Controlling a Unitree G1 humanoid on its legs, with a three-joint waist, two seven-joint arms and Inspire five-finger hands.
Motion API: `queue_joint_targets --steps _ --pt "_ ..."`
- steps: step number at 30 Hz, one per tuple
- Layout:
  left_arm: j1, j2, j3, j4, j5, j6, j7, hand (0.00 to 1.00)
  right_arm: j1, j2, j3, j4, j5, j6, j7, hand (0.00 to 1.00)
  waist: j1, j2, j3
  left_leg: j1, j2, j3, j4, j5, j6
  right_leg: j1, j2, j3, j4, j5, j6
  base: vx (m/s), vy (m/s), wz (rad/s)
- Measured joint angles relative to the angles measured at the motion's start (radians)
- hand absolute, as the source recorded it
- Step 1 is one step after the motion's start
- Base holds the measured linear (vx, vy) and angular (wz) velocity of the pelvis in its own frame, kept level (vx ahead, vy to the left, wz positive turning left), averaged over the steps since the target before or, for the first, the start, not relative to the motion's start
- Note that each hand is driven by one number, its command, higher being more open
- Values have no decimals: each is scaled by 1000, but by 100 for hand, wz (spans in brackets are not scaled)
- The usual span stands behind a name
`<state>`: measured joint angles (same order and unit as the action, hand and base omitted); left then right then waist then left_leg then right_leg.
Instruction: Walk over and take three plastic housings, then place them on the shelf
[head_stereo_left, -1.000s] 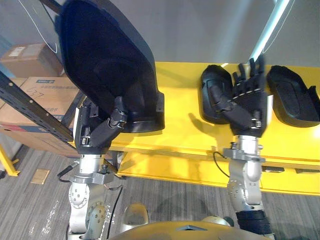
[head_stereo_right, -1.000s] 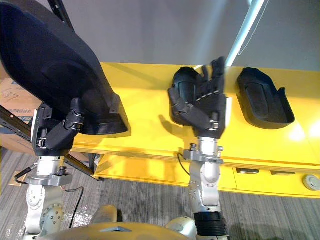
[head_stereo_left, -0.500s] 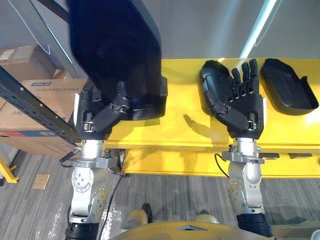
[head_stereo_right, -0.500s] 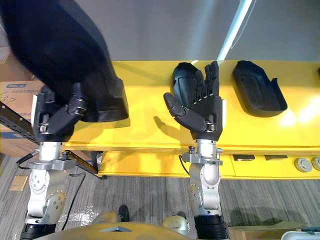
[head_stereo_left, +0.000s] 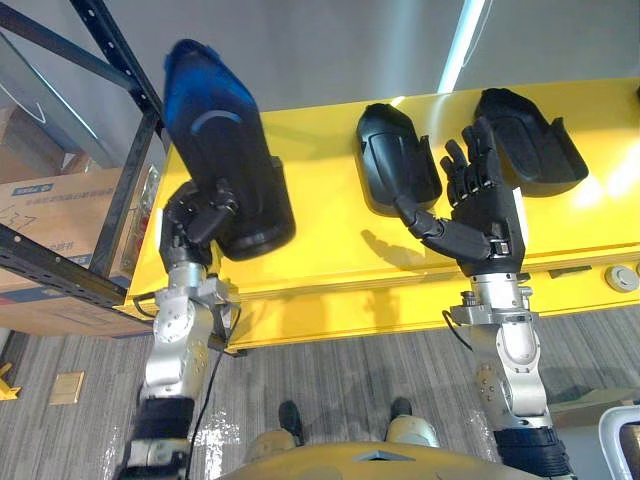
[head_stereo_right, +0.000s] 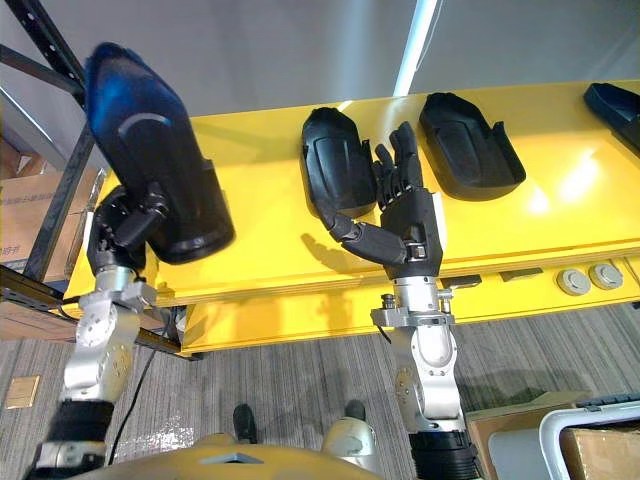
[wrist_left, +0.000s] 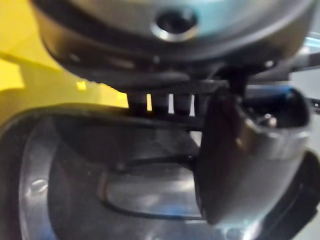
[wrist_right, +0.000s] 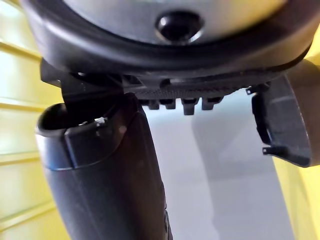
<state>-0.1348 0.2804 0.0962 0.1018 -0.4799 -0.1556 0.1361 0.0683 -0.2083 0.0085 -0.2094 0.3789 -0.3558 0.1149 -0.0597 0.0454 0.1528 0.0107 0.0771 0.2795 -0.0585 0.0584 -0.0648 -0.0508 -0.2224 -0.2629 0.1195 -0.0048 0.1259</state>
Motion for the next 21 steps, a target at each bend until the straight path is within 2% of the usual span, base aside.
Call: queue_joint_targets --steps 5,8,9,11,14,18,21 --pt "-118 74 8 105 -31 49 -15 0 -14 -35 3 0 0 38 12 100 0 25 26 -1 -1 -1 -20 18 0 -19 -2 2 22 -4 -5 -7 1 0" --pt "-233 141 20 238 -42 125 -56 0 -54 -46 7 -1 0 65 15 100 -7 33 47 -1 0 0 -20 25 0 -31 -2 8 42 -10 -9 -32 1 -2" --pt "-238 144 20 243 -43 127 -58 0 -57 -47 7 -1 0 66 15 100 -7 33 47 -2 0 1 -20 25 1 -33 -2 9 43 -10 -9 -47 3 -8" --pt "-295 197 19 317 -74 185 -106 0 -90 -74 14 -5 -1 82 15 100 -19 38 68 -4 0 2 -24 32 1 -45 -3 15 55 -12 -11 -34 2 -5" --pt "-302 232 14 382 -76 259 -175 0 -92 -75 22 -7 -1 95 15 100 -32 44 71 -4 1 7 -23 32 1 -54 -3 22 66 -16 -11 2 0 -3" --pt "-365 284 -28 447 -78 291 -248 0 -85 -113 34 -65 -2 116 17 100 -31 60 93 -4 1 5 -15 32 1 -62 -8 24 96 -29 -14 0 0 0" --pt "-387 289 -32 479 -77 291 -270 0 -86 -116 38 -93 -2 115 30 100 -33 63 99 -5 1 2 -13 34 -1 -75 -13 25 128 -48 -14 -16 -8 2"
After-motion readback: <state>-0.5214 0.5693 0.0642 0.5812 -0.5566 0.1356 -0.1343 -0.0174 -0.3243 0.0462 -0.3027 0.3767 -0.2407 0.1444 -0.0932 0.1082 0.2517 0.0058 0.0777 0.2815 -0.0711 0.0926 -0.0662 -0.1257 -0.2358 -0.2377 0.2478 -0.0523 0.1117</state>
